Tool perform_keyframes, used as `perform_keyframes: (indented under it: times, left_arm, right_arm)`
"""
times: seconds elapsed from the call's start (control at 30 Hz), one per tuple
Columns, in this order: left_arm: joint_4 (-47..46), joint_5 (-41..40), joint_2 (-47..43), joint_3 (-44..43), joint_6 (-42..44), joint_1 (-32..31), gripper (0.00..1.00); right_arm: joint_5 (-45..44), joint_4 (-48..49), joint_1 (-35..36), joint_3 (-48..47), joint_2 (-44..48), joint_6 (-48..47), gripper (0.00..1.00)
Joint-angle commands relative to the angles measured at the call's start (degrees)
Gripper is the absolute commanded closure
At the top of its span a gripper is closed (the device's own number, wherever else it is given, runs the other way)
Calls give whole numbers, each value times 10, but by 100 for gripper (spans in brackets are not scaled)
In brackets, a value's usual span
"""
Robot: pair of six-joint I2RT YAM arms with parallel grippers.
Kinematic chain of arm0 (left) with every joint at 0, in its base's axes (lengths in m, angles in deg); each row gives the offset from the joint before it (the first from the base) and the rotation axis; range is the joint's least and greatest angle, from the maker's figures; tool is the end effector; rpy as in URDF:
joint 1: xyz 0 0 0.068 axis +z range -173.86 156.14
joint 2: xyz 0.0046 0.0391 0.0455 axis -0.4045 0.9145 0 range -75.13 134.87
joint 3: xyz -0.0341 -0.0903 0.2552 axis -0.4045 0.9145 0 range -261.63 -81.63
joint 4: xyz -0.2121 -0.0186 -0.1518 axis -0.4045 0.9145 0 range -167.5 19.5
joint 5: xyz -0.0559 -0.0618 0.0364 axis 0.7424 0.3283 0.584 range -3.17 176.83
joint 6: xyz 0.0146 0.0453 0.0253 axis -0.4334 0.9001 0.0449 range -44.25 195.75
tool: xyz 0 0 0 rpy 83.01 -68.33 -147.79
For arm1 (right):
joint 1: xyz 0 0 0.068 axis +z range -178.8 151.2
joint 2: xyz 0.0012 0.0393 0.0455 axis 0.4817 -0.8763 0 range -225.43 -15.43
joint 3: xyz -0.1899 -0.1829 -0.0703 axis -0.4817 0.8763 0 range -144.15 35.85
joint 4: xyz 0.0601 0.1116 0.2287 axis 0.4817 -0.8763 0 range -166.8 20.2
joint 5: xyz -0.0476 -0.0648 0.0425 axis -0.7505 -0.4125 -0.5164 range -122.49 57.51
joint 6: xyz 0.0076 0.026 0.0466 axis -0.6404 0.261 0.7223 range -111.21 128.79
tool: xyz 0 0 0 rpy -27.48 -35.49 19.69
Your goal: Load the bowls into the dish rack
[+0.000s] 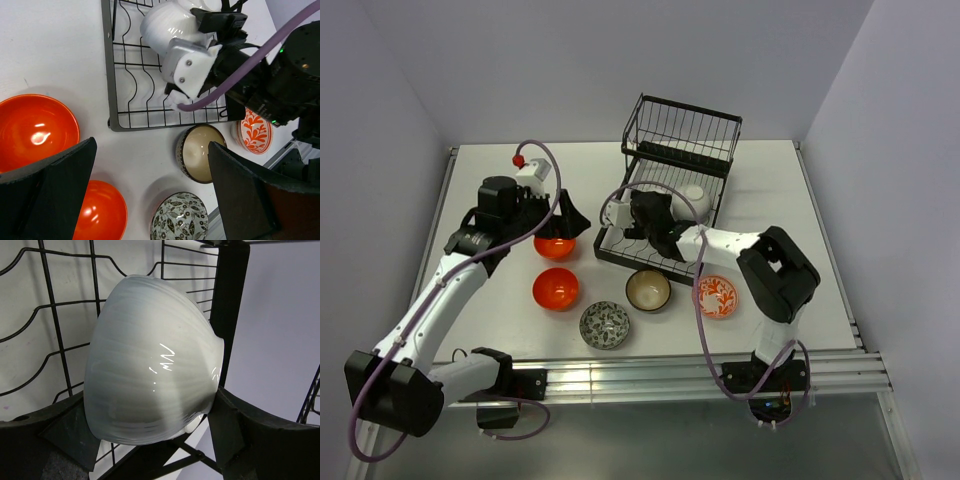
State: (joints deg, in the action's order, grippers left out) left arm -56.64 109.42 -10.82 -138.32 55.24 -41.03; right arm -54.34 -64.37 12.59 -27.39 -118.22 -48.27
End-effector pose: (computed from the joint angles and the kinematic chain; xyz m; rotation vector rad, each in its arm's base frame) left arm 0.2351 -0.0870 0.3275 0.1893 2.1184 -0.8051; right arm 0.3045 0.2507 0.2012 -1.4920 1.5791 -0.5695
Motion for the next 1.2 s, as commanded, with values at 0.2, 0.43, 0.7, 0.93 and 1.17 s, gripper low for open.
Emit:
perform_keyframes:
  times: [0.2,0.43,0.7,0.93,1.17]
  left_arm:
    - [-9,-4,-24,1,8,4,1]
    - [-12,-4,-18,0,9,4,0]
    - [-13,-4,-16,1,9,5,1]
    - [-12,-4,-15,3,8,6,0]
    - [-12,-4,-11,1,11,6,0]
  right_arm:
    - [-20,131,-5,-7,-23,-81,100]
    - [-13,107,-20,-48,-46,-74,100]
    - [0,128,-39,-43,-64,-102,100]
    - [-5,161,-53,-46,-86,-116,100]
    - [-6,175,-59,-68,-103,-130,99]
